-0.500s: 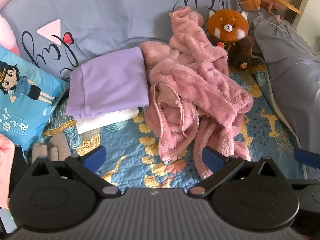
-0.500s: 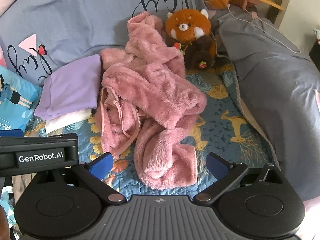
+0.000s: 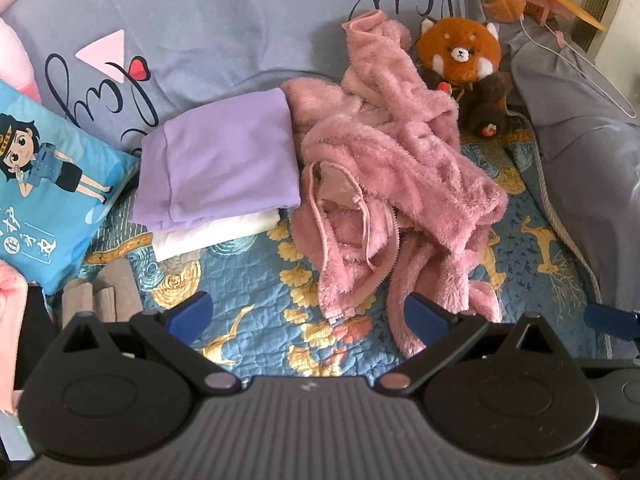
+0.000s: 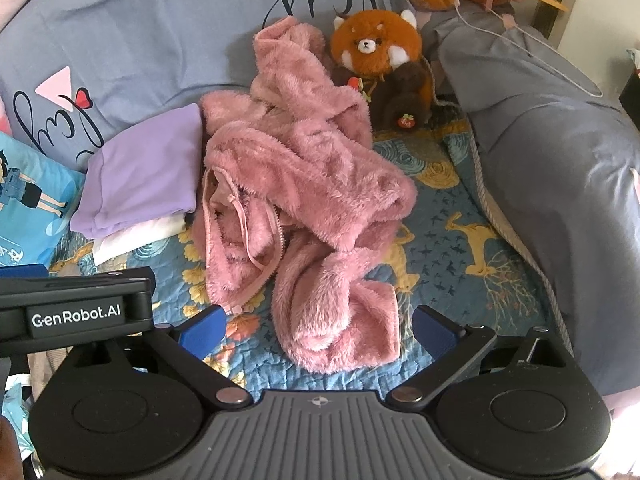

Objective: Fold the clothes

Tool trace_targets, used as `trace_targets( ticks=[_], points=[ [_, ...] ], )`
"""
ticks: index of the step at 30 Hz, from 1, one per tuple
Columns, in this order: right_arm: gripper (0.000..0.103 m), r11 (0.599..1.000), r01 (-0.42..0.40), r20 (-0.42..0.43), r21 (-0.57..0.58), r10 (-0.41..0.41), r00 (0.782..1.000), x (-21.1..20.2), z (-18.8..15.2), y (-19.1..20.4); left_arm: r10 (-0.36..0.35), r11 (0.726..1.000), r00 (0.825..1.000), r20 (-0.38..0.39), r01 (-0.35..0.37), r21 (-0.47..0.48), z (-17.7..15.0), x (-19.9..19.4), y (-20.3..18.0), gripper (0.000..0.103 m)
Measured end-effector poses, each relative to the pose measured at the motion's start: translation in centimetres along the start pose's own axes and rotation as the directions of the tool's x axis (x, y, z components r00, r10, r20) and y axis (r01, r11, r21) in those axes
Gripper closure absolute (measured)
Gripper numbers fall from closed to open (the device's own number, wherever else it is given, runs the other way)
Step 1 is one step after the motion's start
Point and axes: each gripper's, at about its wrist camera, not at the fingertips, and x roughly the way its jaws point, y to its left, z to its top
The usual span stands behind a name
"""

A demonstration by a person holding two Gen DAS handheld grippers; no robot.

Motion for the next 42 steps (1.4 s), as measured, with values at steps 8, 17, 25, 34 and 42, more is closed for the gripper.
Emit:
trace_targets(
  ticks=[8, 17, 25, 34, 42],
  points=[
    [0.002, 1.000, 0.005, -0.004, -0.003, -0.005, 1.000, 0.00, -0.28, 0.08, -0.001, 1.000, 1.000, -0.010, 0.001, -0.003, 0.01, 0.09, 0.16, 0.000],
    [0.002, 1.000, 0.004, -0.002, -0.002, -0.004, 1.000, -0.03, -0.21, 0.02, -0.001, 1.000, 1.000, -0.008, 0.001, -0.004, 0.01, 0.10, 0.03, 0.000],
    [0.002, 1.000, 0.006, -0.004, -0.009, -0.006, 1.000, -0.05, -0.24, 0.31, 0.003, 1.000, 1.000, -0.011, -0.003, -0.006, -0.12, 0.04, 0.18, 0.000],
    [0.002, 1.000, 0.008, -0.006, -0.019, -0.008, 1.000, -0.01, -0.24, 0.69, 0.003, 1.000, 1.000, -0.015, -0.003, -0.015, -0.32, 0.07, 0.70, 0.000],
    [0.002, 1.000, 0.010, -0.010, -0.025, -0.010, 1.000, 0.19, -0.30, 0.94, 0.003, 1.000, 1.000, -0.022, -0.003, -0.020, -0.53, 0.25, 0.98, 0.000]
  ],
)
